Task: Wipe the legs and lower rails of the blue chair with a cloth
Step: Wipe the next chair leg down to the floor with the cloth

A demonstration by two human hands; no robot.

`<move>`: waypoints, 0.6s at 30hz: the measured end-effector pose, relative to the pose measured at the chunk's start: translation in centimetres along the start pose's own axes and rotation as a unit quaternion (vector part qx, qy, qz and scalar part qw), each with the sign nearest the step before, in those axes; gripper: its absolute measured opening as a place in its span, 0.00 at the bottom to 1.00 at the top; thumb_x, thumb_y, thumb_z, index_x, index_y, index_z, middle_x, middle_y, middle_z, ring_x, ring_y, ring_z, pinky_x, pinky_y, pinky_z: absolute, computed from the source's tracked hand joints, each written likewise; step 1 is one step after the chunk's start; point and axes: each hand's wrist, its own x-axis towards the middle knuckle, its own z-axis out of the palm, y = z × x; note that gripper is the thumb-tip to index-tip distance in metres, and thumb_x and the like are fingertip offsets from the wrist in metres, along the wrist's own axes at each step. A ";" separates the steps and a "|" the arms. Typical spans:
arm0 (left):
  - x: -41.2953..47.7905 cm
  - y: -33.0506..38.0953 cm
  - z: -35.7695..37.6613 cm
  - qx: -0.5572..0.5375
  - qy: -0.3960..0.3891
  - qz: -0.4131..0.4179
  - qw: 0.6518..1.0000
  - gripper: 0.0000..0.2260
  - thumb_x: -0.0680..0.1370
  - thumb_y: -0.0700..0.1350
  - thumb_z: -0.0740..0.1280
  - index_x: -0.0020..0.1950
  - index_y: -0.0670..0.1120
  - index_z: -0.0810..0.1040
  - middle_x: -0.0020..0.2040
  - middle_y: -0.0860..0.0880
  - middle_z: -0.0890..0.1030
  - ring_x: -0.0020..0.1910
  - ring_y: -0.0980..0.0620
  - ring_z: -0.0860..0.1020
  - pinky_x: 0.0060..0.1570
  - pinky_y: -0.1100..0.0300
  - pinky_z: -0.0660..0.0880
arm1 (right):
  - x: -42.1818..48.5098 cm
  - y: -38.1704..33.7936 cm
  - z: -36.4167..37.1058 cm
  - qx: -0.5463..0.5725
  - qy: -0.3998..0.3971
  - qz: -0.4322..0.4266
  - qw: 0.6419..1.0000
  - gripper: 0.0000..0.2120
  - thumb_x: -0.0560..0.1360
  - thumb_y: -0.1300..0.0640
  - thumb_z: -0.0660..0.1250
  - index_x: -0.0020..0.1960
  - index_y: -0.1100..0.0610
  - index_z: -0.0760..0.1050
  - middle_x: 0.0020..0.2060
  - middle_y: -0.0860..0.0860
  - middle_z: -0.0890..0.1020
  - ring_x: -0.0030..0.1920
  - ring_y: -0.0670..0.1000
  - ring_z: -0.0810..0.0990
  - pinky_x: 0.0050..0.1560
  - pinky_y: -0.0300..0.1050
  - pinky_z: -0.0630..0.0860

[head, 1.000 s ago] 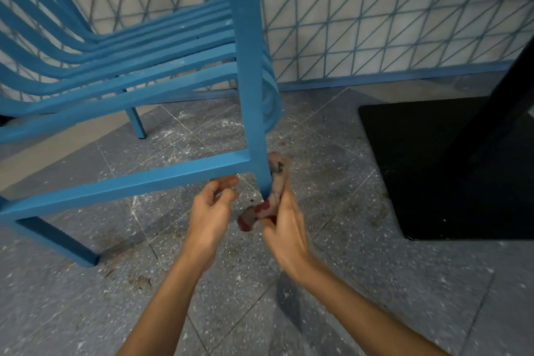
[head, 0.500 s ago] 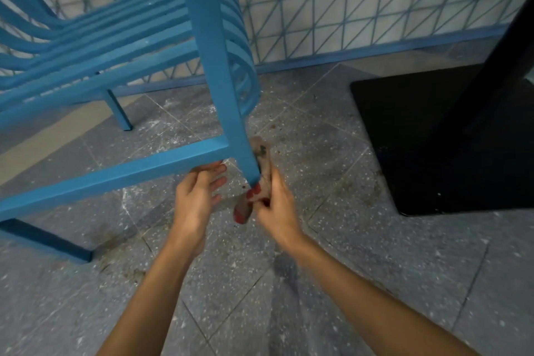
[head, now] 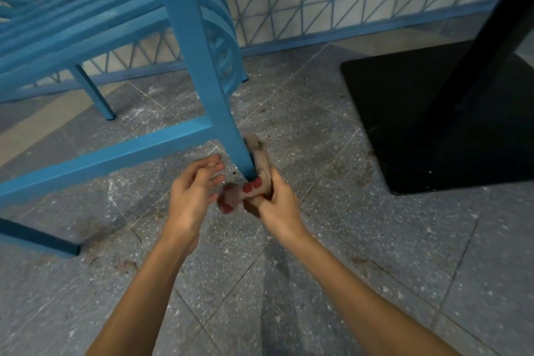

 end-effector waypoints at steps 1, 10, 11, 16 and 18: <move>0.0 0.0 -0.1 -0.001 0.000 0.001 1.000 0.11 0.81 0.45 0.58 0.57 0.52 0.78 0.55 0.53 0.82 0.56 0.53 0.79 0.63 0.48 0.72 | -0.3 -0.4 0.1 0.024 -0.009 -0.028 0.999 0.31 0.72 0.67 0.67 0.72 0.50 0.65 0.58 0.47 0.80 0.57 0.45 0.80 0.56 0.43 0.79; -0.4 0.3 -0.6 0.047 -0.020 0.019 0.998 0.10 0.80 0.45 0.60 0.56 0.54 0.78 0.54 0.55 0.82 0.55 0.56 0.79 0.61 0.48 0.73 | 0.5 4.9 -1.4 -0.121 0.030 0.176 0.976 0.31 0.73 0.69 0.62 0.72 0.49 0.65 0.56 0.54 0.80 0.56 0.54 0.79 0.59 0.51 0.77; -0.4 0.4 -0.7 0.051 -0.024 0.023 0.998 0.10 0.80 0.45 0.60 0.56 0.55 0.78 0.54 0.55 0.82 0.55 0.56 0.79 0.61 0.48 0.74 | 0.7 4.4 -1.5 -0.115 0.029 0.174 0.978 0.30 0.73 0.69 0.62 0.71 0.49 0.67 0.54 0.54 0.81 0.54 0.53 0.80 0.56 0.49 0.78; -1.3 2.0 -2.3 -0.050 0.022 0.020 0.998 0.08 0.79 0.47 0.62 0.56 0.53 0.76 0.54 0.54 0.82 0.54 0.54 0.80 0.53 0.54 0.75 | 1.2 -3.0 -1.1 -0.064 -0.034 0.055 0.996 0.29 0.70 0.72 0.66 0.68 0.53 0.70 0.46 0.49 0.81 0.42 0.45 0.80 0.33 0.32 0.75; -1.9 2.7 -3.7 -0.146 0.078 -0.012 0.986 0.10 0.80 0.49 0.60 0.58 0.49 0.76 0.55 0.51 0.82 0.54 0.53 0.81 0.52 0.54 0.76 | 1.8 -6.9 -1.2 -0.039 -0.069 0.009 0.997 0.31 0.67 0.74 0.67 0.67 0.55 0.70 0.45 0.47 0.80 0.42 0.43 0.80 0.34 0.33 0.76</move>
